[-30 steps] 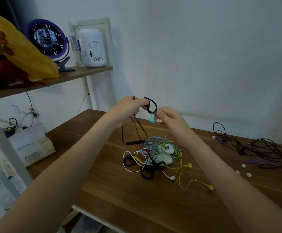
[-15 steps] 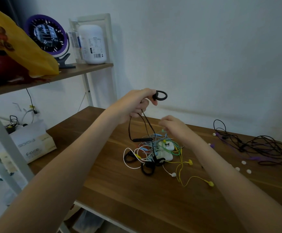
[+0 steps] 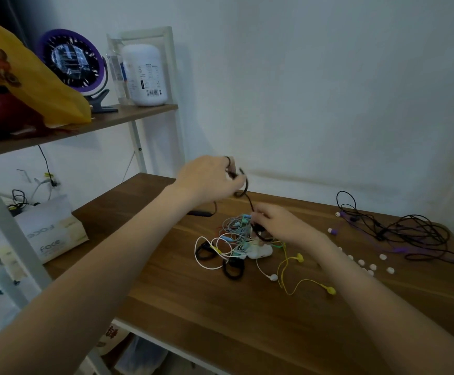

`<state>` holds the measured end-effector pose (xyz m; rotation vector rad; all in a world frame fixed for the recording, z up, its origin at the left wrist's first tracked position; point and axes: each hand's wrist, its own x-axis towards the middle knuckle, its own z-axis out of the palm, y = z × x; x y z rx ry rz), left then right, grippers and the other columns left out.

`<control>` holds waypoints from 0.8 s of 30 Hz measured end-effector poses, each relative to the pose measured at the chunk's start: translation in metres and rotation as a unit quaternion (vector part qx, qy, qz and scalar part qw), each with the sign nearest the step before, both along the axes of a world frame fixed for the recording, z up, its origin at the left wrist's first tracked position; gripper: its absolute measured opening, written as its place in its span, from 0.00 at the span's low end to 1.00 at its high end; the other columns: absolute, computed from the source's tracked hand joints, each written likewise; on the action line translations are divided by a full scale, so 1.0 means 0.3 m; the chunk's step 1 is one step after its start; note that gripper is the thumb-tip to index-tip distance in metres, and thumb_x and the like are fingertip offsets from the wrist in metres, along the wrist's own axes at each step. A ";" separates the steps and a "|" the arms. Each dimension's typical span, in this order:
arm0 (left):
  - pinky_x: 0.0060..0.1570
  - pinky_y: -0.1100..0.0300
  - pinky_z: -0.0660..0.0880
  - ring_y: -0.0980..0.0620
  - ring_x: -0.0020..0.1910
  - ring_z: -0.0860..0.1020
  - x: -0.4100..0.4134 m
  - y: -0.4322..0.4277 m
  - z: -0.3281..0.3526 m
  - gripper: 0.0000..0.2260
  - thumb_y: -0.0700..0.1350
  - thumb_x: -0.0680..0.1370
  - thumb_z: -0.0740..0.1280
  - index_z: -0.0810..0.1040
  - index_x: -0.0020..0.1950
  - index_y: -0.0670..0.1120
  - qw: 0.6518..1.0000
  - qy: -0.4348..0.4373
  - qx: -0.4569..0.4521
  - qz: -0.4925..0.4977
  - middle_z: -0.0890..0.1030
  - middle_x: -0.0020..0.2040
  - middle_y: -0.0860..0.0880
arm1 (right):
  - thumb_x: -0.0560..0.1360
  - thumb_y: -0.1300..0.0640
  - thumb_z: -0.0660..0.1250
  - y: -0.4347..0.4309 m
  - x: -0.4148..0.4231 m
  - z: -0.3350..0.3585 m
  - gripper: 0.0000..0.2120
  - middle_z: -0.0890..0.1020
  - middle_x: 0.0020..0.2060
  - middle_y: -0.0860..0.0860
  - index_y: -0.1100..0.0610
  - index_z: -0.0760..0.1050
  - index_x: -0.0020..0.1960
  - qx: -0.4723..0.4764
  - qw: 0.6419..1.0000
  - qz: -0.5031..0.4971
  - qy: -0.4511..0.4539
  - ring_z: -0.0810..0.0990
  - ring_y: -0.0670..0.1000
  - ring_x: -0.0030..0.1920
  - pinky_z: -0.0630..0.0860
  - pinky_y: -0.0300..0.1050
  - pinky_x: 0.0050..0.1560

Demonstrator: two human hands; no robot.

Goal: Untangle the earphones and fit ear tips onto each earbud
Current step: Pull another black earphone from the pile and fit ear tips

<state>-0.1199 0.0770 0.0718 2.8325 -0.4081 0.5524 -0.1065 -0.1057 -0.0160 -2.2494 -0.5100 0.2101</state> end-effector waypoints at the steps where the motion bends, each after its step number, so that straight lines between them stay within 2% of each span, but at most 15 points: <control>1: 0.30 0.60 0.62 0.55 0.31 0.70 -0.003 -0.006 -0.016 0.20 0.63 0.77 0.60 0.75 0.53 0.47 0.997 -0.001 0.074 0.006 0.71 0.31 0.54 | 0.82 0.51 0.55 0.001 -0.003 0.009 0.11 0.82 0.45 0.60 0.54 0.69 0.45 0.030 0.999 -0.010 -0.009 0.82 0.57 0.35 0.78 0.52 0.37; 2: 0.31 0.59 0.63 0.53 0.33 0.71 -0.004 -0.012 -0.032 0.25 0.67 0.76 0.59 0.75 0.55 0.46 0.990 0.002 0.142 0.011 0.70 0.31 0.54 | 0.82 0.51 0.55 0.002 -0.009 0.023 0.10 0.82 0.44 0.60 0.54 0.69 0.45 0.056 0.998 -0.014 -0.019 0.80 0.54 0.31 0.76 0.50 0.33; 4: 0.31 0.59 0.64 0.49 0.36 0.72 -0.002 -0.018 -0.057 0.32 0.71 0.73 0.58 0.74 0.59 0.45 0.965 0.013 0.259 0.037 0.69 0.32 0.53 | 0.81 0.52 0.58 0.000 -0.014 0.042 0.09 0.82 0.44 0.58 0.54 0.69 0.45 0.103 0.994 -0.009 -0.023 0.77 0.50 0.31 0.73 0.44 0.31; 5: 0.31 0.59 0.64 0.49 0.37 0.72 -0.002 -0.019 -0.068 0.31 0.71 0.74 0.58 0.74 0.61 0.45 0.953 0.016 0.298 0.051 0.68 0.33 0.52 | 0.81 0.53 0.60 -0.007 -0.014 0.048 0.07 0.82 0.43 0.56 0.54 0.70 0.45 0.120 0.992 -0.005 -0.022 0.77 0.48 0.34 0.73 0.41 0.33; 7: 0.31 0.59 0.65 0.48 0.36 0.72 0.006 -0.016 -0.090 0.24 0.63 0.79 0.58 0.77 0.57 0.44 0.945 0.013 0.318 0.070 0.69 0.34 0.51 | 0.79 0.57 0.64 -0.019 -0.017 0.060 0.03 0.80 0.40 0.51 0.55 0.72 0.46 0.160 0.987 0.015 -0.002 0.76 0.46 0.37 0.73 0.36 0.37; 9: 0.31 0.59 0.66 0.48 0.36 0.72 0.017 -0.014 -0.105 0.20 0.55 0.83 0.54 0.78 0.48 0.42 0.964 0.006 0.256 0.077 0.71 0.35 0.50 | 0.77 0.63 0.65 -0.028 -0.017 0.063 0.03 0.79 0.40 0.50 0.56 0.74 0.47 0.190 0.980 0.038 0.035 0.76 0.46 0.40 0.74 0.35 0.40; 11: 0.28 0.59 0.62 0.48 0.33 0.71 0.030 -0.012 -0.111 0.21 0.51 0.83 0.52 0.72 0.36 0.43 0.986 0.001 0.150 0.078 0.70 0.32 0.49 | 0.76 0.68 0.64 -0.036 -0.016 0.058 0.07 0.78 0.43 0.52 0.58 0.74 0.50 0.216 0.972 0.057 0.068 0.78 0.46 0.43 0.75 0.35 0.42; 14: 0.27 0.58 0.59 0.47 0.30 0.68 0.049 0.000 -0.108 0.21 0.48 0.83 0.52 0.65 0.31 0.44 0.995 0.011 0.049 0.081 0.68 0.28 0.47 | 0.76 0.72 0.62 -0.047 -0.020 0.049 0.14 0.79 0.51 0.50 0.58 0.73 0.57 0.204 0.973 0.071 0.083 0.79 0.44 0.51 0.76 0.34 0.48; 16: 0.28 0.57 0.62 0.44 0.34 0.71 0.048 0.000 -0.100 0.20 0.49 0.83 0.53 0.68 0.33 0.43 0.998 0.034 0.020 0.042 0.71 0.30 0.47 | 0.76 0.71 0.63 -0.051 -0.019 0.046 0.15 0.78 0.54 0.48 0.56 0.73 0.58 0.149 0.986 0.063 0.051 0.78 0.40 0.54 0.75 0.31 0.50; 17: 0.32 0.57 0.66 0.46 0.37 0.73 0.044 -0.004 -0.098 0.19 0.51 0.83 0.53 0.74 0.39 0.43 0.998 0.056 0.015 0.006 0.75 0.34 0.48 | 0.76 0.70 0.64 -0.052 -0.017 0.047 0.14 0.79 0.54 0.47 0.54 0.74 0.56 0.121 0.991 0.057 0.030 0.77 0.41 0.56 0.75 0.31 0.51; 18: 0.38 0.58 0.69 0.50 0.41 0.74 0.040 -0.012 -0.098 0.17 0.54 0.83 0.55 0.79 0.50 0.46 0.996 0.088 0.011 -0.032 0.78 0.39 0.51 | 0.76 0.69 0.65 -0.051 -0.013 0.049 0.14 0.79 0.54 0.47 0.52 0.75 0.54 0.100 0.994 0.052 0.010 0.78 0.43 0.57 0.75 0.34 0.53; 19: 0.41 0.60 0.68 0.54 0.43 0.73 0.030 -0.025 -0.098 0.17 0.57 0.82 0.56 0.78 0.60 0.51 0.990 0.119 0.017 -0.066 0.76 0.41 0.55 | 0.75 0.67 0.67 -0.049 -0.010 0.054 0.13 0.80 0.54 0.48 0.50 0.75 0.52 0.087 0.995 0.048 -0.004 0.78 0.45 0.58 0.76 0.38 0.55; 20: 0.40 0.61 0.67 0.57 0.41 0.72 0.023 -0.035 -0.100 0.18 0.59 0.80 0.58 0.75 0.66 0.55 0.985 0.146 0.033 -0.092 0.74 0.39 0.57 | 0.74 0.65 0.69 -0.046 -0.010 0.060 0.12 0.81 0.53 0.48 0.49 0.75 0.50 0.078 0.996 0.043 -0.017 0.79 0.47 0.56 0.77 0.41 0.56; 22: 0.35 0.60 0.64 0.57 0.38 0.73 0.029 -0.047 -0.116 0.17 0.61 0.78 0.61 0.75 0.65 0.58 0.978 0.168 0.050 -0.113 0.72 0.35 0.59 | 0.71 0.63 0.71 -0.044 -0.014 0.076 0.11 0.82 0.50 0.50 0.49 0.76 0.46 0.054 0.997 0.030 -0.045 0.81 0.48 0.52 0.78 0.45 0.54; 24: 0.38 0.60 0.65 0.54 0.44 0.74 0.043 -0.046 -0.130 0.17 0.61 0.77 0.63 0.78 0.61 0.55 0.977 0.179 0.047 -0.105 0.73 0.39 0.57 | 0.70 0.62 0.73 -0.045 -0.017 0.078 0.09 0.83 0.47 0.52 0.50 0.77 0.44 0.043 0.997 0.012 -0.068 0.81 0.49 0.50 0.77 0.46 0.53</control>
